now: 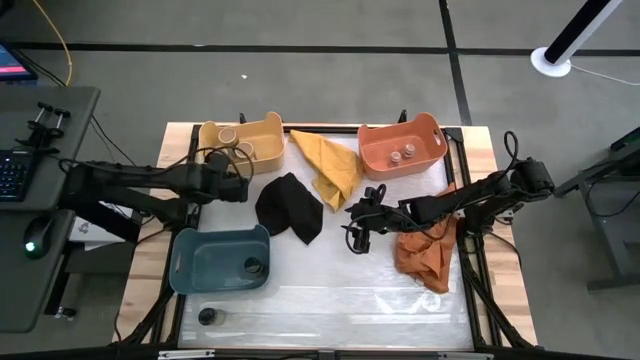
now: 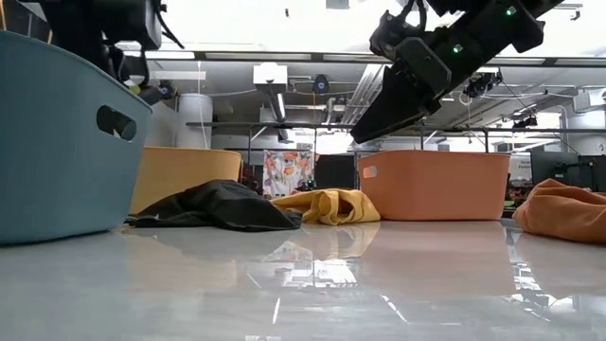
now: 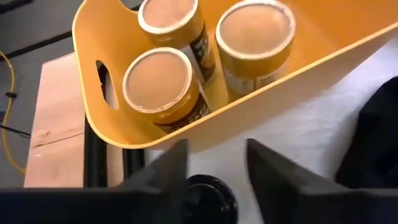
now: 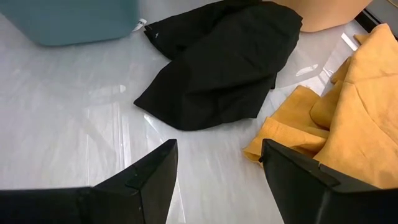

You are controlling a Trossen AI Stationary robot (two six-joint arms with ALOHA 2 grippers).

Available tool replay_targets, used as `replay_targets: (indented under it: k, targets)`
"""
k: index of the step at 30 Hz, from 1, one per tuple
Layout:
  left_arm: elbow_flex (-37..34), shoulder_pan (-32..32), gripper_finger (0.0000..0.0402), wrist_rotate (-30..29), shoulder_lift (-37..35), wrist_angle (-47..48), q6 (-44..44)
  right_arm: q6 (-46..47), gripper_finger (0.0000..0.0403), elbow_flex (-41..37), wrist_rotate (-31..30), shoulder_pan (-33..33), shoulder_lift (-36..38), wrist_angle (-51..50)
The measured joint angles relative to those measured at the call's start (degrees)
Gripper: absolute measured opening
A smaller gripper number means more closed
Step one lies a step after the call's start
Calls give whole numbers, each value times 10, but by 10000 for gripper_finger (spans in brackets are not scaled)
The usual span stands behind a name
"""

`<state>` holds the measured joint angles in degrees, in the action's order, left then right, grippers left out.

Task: Sort spices by type
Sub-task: Put the top black spice bottle into the blue bin

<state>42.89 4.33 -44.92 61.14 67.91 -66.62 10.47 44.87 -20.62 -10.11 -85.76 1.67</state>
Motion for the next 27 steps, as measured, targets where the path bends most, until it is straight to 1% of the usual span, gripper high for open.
replay_targets:
  k: [3, 4, 5, 7, 11, 14, 16, 19, 23, 27]
  targets:
    - [0, -23, 44, -26, 0, 5, -33, 0, 227, 0, 0, 0, 0, -1]
    - [0, -33, 23, -35, 0, 13, -49, 0, 227, 0, 0, 0, 0, -1]
    - [0, -43, 14, -44, 0, 27, -74, 0, 227, 0, 0, 0, 0, -1]
    - [-9, -64, 11, -48, 4, 47, -133, -3, 227, 0, 0, 0, 0, -1]
    - [-63, -112, 2, -41, 5, 58, -278, -3, 227, 0, 0, 0, 0, -2]
    - [-79, -144, 1, -54, 5, 59, -354, -4, 227, 0, 0, 0, 0, -2]
    - [-79, -153, 0, -75, 5, 58, -367, -4, 227, 0, 0, 0, 0, -2]
    - [-79, -148, 0, -85, 5, 58, -367, -3, 227, 0, -1, 0, 0, -2]
    - [-79, -137, 0, -79, 5, 58, -355, 1, 227, 0, -1, 4, 0, -2]
    - [-79, -138, 0, -65, 5, 57, -362, 11, 227, 0, 0, 11, 0, -2]
